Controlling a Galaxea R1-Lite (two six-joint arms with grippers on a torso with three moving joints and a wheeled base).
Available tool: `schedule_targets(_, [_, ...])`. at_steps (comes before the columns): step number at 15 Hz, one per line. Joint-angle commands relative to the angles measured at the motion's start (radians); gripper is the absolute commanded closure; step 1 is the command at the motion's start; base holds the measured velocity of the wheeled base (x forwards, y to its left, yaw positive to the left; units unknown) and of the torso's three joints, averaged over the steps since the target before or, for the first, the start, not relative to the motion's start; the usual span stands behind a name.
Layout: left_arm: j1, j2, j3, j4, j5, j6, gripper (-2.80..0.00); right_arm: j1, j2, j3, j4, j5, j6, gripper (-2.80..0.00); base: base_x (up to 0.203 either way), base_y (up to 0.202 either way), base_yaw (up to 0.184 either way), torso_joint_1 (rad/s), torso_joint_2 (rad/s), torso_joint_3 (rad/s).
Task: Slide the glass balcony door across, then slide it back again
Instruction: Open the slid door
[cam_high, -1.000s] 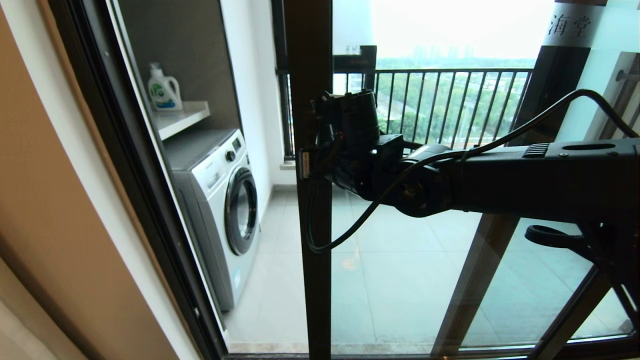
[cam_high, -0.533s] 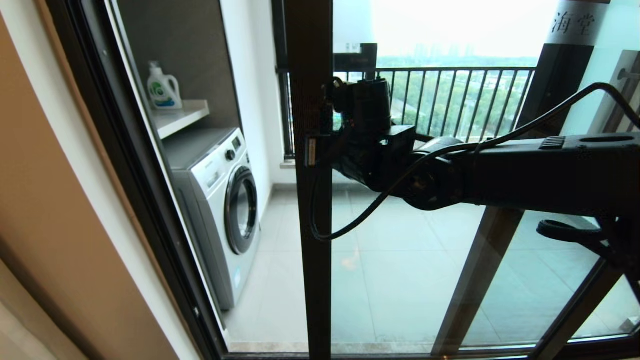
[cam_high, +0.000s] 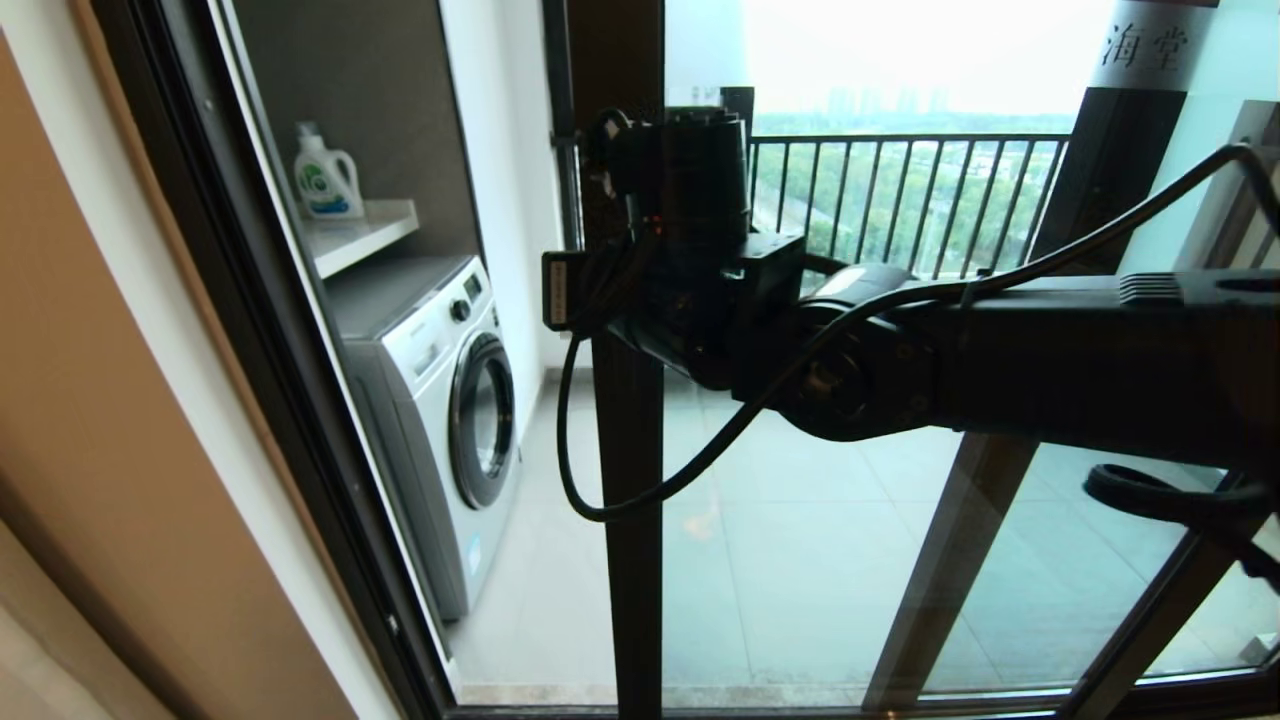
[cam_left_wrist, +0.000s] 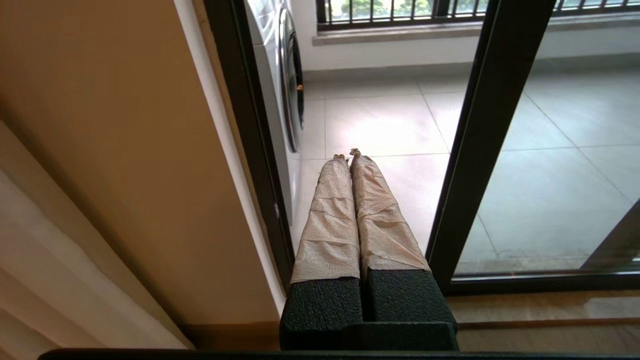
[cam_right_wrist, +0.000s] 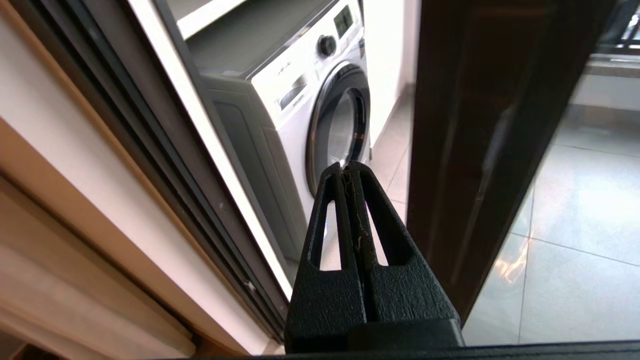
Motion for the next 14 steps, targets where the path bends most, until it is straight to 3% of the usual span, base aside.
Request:
schedule_targets(1, [0.000, 0.002, 0.000, 0.000, 0.000, 0.001, 0.00, -0.011, 0.079, -0.024, -0.003, -0.002, -0.003, 0.00, 0.000, 0.000, 0.000, 0.000, 0.00, 0.000])
schedule_targets(9, [0.000, 0.002, 0.000, 0.000, 0.000, 0.001, 0.00, -0.098, 0.124, -0.025, -0.060, -0.013, 0.007, 0.00, 0.000, 0.000, 0.000, 0.000, 0.00, 0.000])
schedule_targets(14, [0.000, 0.002, 0.000, 0.000, 0.000, 0.001, 0.00, -0.107, 0.117, -0.013, -0.060, -0.056, 0.008, 0.00, 0.000, 0.000, 0.000, 0.000, 0.00, 0.000])
